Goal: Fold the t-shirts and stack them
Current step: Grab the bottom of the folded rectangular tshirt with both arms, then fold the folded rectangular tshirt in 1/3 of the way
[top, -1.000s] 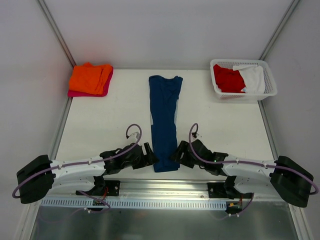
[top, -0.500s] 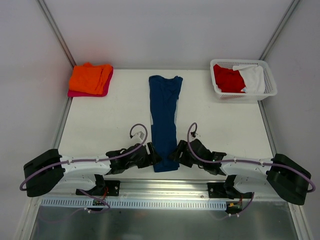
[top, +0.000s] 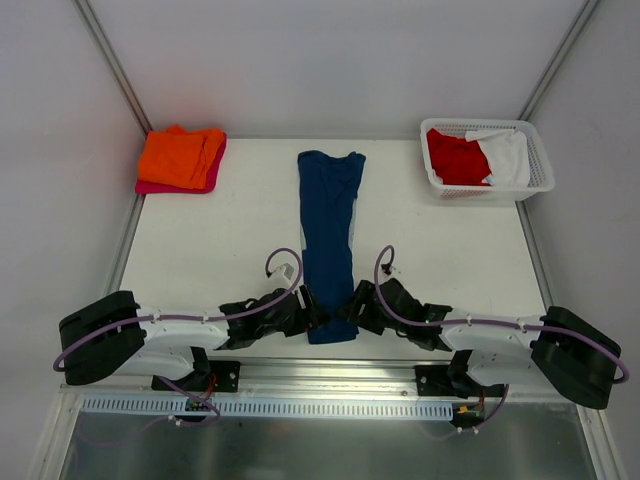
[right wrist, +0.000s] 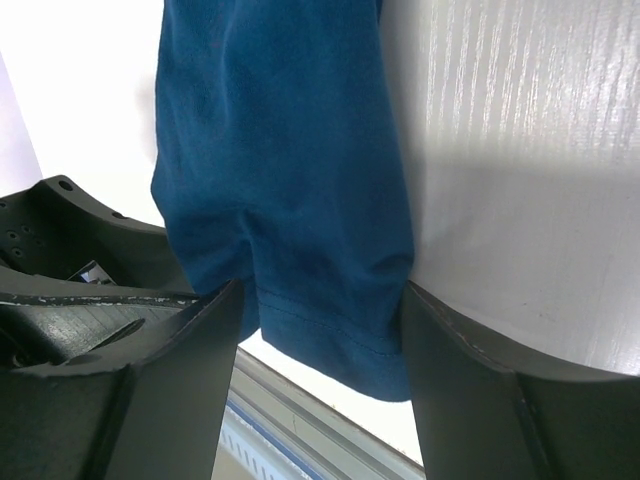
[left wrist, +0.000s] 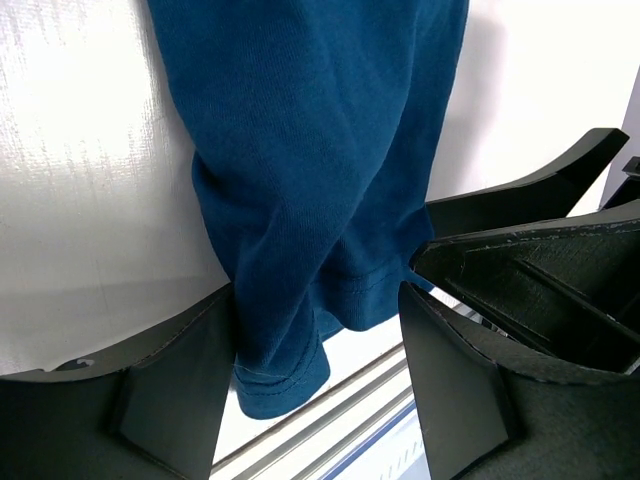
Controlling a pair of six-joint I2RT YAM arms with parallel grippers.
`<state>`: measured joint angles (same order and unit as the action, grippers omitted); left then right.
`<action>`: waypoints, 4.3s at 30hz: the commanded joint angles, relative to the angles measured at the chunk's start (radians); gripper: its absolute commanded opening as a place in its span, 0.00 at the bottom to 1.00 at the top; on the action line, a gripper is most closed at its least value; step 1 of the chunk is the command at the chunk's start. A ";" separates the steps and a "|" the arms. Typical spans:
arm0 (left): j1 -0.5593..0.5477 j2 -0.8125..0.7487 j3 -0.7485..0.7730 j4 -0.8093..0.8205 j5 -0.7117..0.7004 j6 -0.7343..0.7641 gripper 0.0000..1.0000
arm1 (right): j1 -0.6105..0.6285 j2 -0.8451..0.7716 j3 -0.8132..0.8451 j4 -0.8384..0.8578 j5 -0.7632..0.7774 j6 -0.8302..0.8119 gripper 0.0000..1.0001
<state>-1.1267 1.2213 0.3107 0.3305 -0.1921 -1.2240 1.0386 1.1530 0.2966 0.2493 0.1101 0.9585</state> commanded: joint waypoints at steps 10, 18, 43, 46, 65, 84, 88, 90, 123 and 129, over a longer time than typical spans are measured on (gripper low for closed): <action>-0.012 -0.019 -0.059 -0.099 -0.021 -0.022 0.34 | 0.005 0.042 -0.043 -0.170 0.013 -0.015 0.38; -0.012 -0.003 -0.058 -0.113 -0.029 -0.022 0.11 | 0.006 0.070 -0.039 -0.166 0.005 -0.015 0.01; -0.012 -0.220 0.192 -0.433 -0.029 0.156 0.00 | 0.018 -0.216 0.257 -0.637 0.151 -0.150 0.01; -0.012 -0.207 0.208 -0.432 -0.018 0.161 0.00 | 0.015 -0.197 0.274 -0.636 0.158 -0.162 0.01; 0.090 -0.154 0.347 -0.479 -0.075 0.322 0.02 | -0.103 0.109 0.564 -0.633 0.100 -0.362 0.01; 0.294 -0.023 0.462 -0.478 -0.046 0.500 0.00 | -0.245 0.269 0.734 -0.630 0.019 -0.480 0.00; 0.320 0.015 0.490 -0.473 -0.023 0.514 0.00 | -0.265 0.324 0.776 -0.630 -0.001 -0.506 0.01; 0.335 0.039 0.498 -0.470 -0.010 0.520 0.00 | -0.272 0.343 0.788 -0.630 -0.007 -0.511 0.01; 0.528 0.429 0.719 -0.346 0.089 0.652 0.00 | -0.491 0.746 1.085 -0.613 -0.151 -0.613 0.01; 0.545 0.503 0.765 -0.335 0.100 0.656 0.00 | -0.523 0.824 1.144 -0.613 -0.167 -0.616 0.00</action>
<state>-0.6006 1.7008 1.0294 -0.0212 -0.0902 -0.5900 0.5476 1.9461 1.3861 -0.3489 -0.0692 0.3695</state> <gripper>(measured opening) 0.104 0.023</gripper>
